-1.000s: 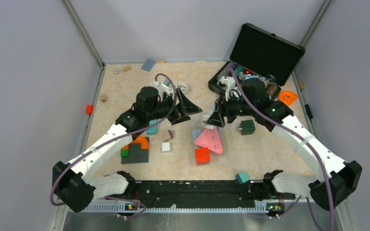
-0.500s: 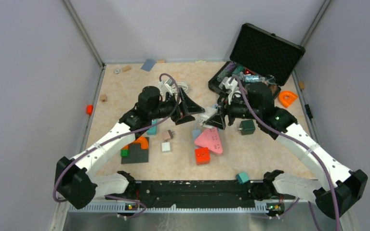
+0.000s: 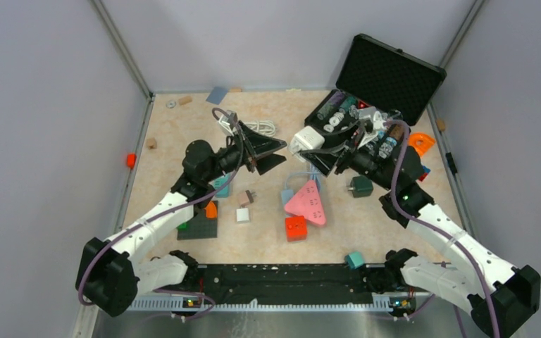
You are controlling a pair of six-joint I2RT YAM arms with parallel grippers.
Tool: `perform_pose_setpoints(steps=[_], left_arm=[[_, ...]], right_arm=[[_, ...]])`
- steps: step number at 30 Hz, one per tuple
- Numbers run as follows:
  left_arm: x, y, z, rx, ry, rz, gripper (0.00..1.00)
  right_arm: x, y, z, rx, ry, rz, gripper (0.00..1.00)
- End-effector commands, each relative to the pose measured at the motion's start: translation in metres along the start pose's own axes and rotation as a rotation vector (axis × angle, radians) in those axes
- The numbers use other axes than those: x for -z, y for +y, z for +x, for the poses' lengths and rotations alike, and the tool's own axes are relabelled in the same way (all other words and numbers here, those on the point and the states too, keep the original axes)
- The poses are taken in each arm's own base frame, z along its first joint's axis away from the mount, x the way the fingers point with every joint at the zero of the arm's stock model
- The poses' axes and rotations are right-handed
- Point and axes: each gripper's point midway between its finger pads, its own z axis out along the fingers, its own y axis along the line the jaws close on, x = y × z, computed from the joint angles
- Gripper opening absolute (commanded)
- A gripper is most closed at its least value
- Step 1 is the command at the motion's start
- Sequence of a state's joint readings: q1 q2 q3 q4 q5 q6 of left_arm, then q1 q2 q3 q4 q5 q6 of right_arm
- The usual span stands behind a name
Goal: Insert the plug
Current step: Insert the plug into the socket.
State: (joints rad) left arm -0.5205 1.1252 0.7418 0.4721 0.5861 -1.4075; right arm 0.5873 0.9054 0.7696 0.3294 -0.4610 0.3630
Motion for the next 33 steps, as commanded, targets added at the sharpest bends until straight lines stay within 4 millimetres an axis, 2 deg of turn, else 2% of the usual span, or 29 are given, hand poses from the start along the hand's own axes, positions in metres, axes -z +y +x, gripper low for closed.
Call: perform_pose_setpoints(steps=[1,9,14,18,24,28,33], left_arm=[[0.009,-0.060,-0.001,0.004,-0.005,0.249,0.99],[0.003,-0.112,0.002,0.056,0.010,0.460,0.99],[-0.003,-0.147,0.008,0.079,0.033,0.567,0.99],[0.001,-0.169,0.004,0.146,0.014,0.688,0.98],[-0.009,-0.188,0.013,0.211,0.061,0.737,0.98],[-0.019,-0.191,0.021,0.251,0.112,0.729,0.98],[-0.023,-0.192,0.031,0.301,0.180,0.722,0.93]], right_arm=[[0.004,0.033,-0.089,0.009,-0.373,-0.103,0.00],[0.009,0.056,-0.119,0.042,-0.518,-0.235,0.00],[0.010,0.068,-0.125,0.062,-0.545,-0.303,0.00],[0.016,0.067,-0.131,0.054,-0.597,-0.302,0.00],[0.015,0.073,-0.125,0.091,-0.580,-0.338,0.00],[0.016,0.071,-0.123,0.098,-0.584,-0.333,0.00],[0.015,0.073,-0.121,0.125,-0.577,-0.347,0.00]])
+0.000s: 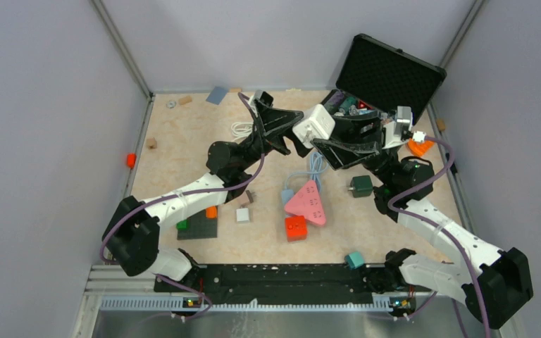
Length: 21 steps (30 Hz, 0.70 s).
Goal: Insert the plug
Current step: Insert the plug into the socket.
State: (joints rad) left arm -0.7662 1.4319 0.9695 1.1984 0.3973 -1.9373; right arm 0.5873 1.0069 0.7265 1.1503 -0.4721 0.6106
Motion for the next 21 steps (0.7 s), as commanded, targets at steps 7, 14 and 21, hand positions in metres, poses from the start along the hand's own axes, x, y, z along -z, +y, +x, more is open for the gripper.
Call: perform_pose_setpoints(steps=[7,14,21], left_arm=[[-0.007,-0.037,0.027,0.065,0.120,0.133,0.72],[-0.006,-0.036,0.027,0.080,0.118,0.141,0.33],[-0.001,-0.024,0.015,0.109,0.060,0.148,0.00]], right_arm=[[-0.001,0.012,-0.005,0.061,-0.020,-0.063,0.00],[0.002,-0.001,0.004,0.049,0.015,0.007,0.16],[0.019,-0.027,0.026,0.061,0.097,0.159,0.56]])
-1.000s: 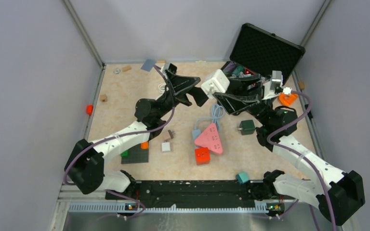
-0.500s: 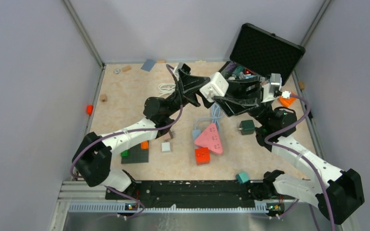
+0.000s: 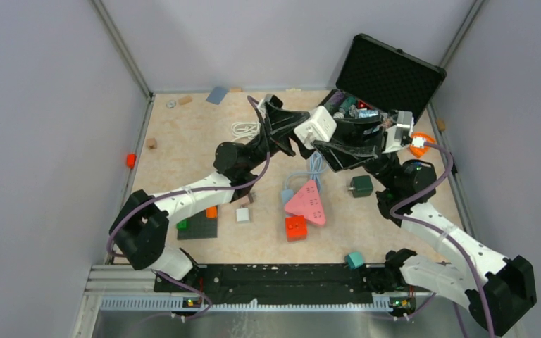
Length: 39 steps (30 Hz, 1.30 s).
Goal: Insert the plug
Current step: Insert the plug into the socket.
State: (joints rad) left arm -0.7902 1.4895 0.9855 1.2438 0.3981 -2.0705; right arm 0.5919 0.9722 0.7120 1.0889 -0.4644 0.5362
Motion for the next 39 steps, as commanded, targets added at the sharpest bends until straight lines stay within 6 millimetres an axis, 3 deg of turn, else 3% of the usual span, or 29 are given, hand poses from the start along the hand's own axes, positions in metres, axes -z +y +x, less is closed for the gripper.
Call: perform_pose_setpoints(steps=[1,6,12,19,25,29,30,33,34,36,39], left_arm=[[0.007,-0.027,0.012,-0.029,0.029,0.148,0.00],[0.028,-0.005,-0.013,0.023,-0.076,0.159,0.00],[0.044,0.019,-0.040,0.006,-0.167,0.116,0.00],[0.069,0.047,-0.078,-0.078,-0.265,-0.014,0.00],[0.081,0.066,-0.098,-0.199,-0.275,-0.204,0.00],[0.099,0.086,-0.112,-0.311,-0.290,-0.423,0.00],[0.099,0.083,-0.111,-0.375,-0.272,-0.456,0.00],[0.120,0.098,-0.117,-0.540,-0.254,-0.741,0.00],[0.120,0.088,-0.116,-0.636,-0.234,-0.806,0.00],[0.137,0.086,-0.117,-0.762,-0.195,-0.942,0.00],[0.155,0.069,-0.114,-0.967,-0.152,-1.037,0.00]], right_arm=[[0.016,-0.030,0.028,0.010,0.088,0.167,0.60],[0.041,-0.053,0.050,0.021,0.162,0.317,0.79],[0.077,-0.078,0.075,0.013,0.258,0.501,0.91],[0.104,-0.084,0.090,0.011,0.357,0.597,0.95],[0.120,-0.082,0.097,-0.001,0.405,0.634,0.95],[0.126,-0.081,0.097,0.023,0.450,0.641,0.95],[0.128,-0.081,0.098,0.035,0.473,0.640,0.95],[0.131,-0.082,0.096,0.056,0.534,0.660,0.97],[0.130,-0.081,0.093,0.054,0.545,0.664,0.97],[0.126,-0.078,0.090,0.070,0.585,0.640,0.97],[0.123,-0.076,0.094,0.030,0.677,0.646,0.97]])
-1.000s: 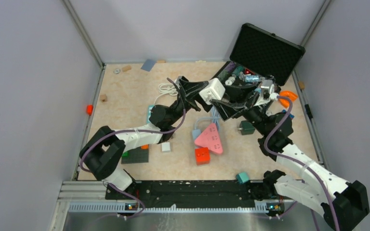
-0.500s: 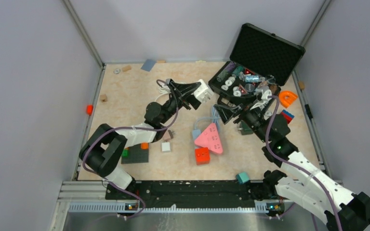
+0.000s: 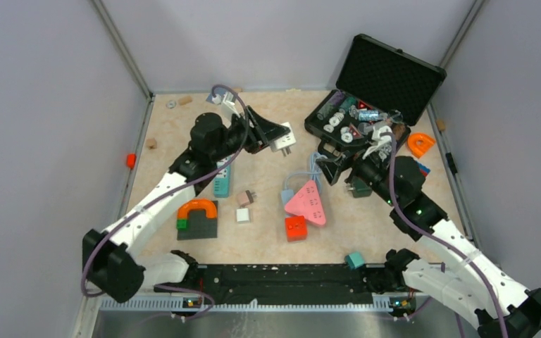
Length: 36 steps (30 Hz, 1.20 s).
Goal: Insert the plug
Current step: Insert the plug into the socket.
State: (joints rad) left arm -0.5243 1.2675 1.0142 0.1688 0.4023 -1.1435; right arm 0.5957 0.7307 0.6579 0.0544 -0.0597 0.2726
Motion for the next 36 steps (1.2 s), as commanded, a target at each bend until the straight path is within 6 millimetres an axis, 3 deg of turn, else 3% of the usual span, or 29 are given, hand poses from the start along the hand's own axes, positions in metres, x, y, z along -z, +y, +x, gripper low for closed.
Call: perform_pose_setpoints(steps=[1,6,10,14,16,20,24,30,36], left_arm=[[0.048,0.019,0.000,-0.447,0.031,-0.179,0.00],[0.073,0.011,0.000,-0.772,0.012,-0.100,0.00],[0.086,-0.001,0.003,-0.996,-0.015,0.001,0.00],[0.092,0.000,0.014,-1.188,0.026,0.081,0.00],[0.090,0.005,0.019,-1.243,0.070,0.098,0.00],[0.085,0.016,0.031,-1.346,0.176,0.130,0.00],[0.076,0.021,0.038,-1.438,0.227,0.130,0.00],[0.052,0.019,0.049,-1.475,0.278,0.117,0.00],[0.035,0.013,0.060,-1.447,0.303,0.127,0.00]], right_arm=[[0.000,0.011,-0.019,0.017,0.096,-0.010,0.97],[-0.014,0.013,-0.010,-0.135,0.312,0.073,0.99],[-0.023,0.023,-0.008,-0.200,0.454,0.076,0.99],[-0.027,0.032,-0.009,-0.275,0.530,0.078,0.99],[-0.030,0.046,-0.011,-0.312,0.580,0.012,0.99],[-0.031,0.072,0.002,-0.396,0.724,-0.114,0.99],[-0.035,0.089,0.004,-0.459,0.761,-0.213,0.98],[-0.042,0.105,0.003,-0.517,0.778,-0.284,0.94],[-0.044,0.109,0.021,-0.534,0.845,-0.269,0.93]])
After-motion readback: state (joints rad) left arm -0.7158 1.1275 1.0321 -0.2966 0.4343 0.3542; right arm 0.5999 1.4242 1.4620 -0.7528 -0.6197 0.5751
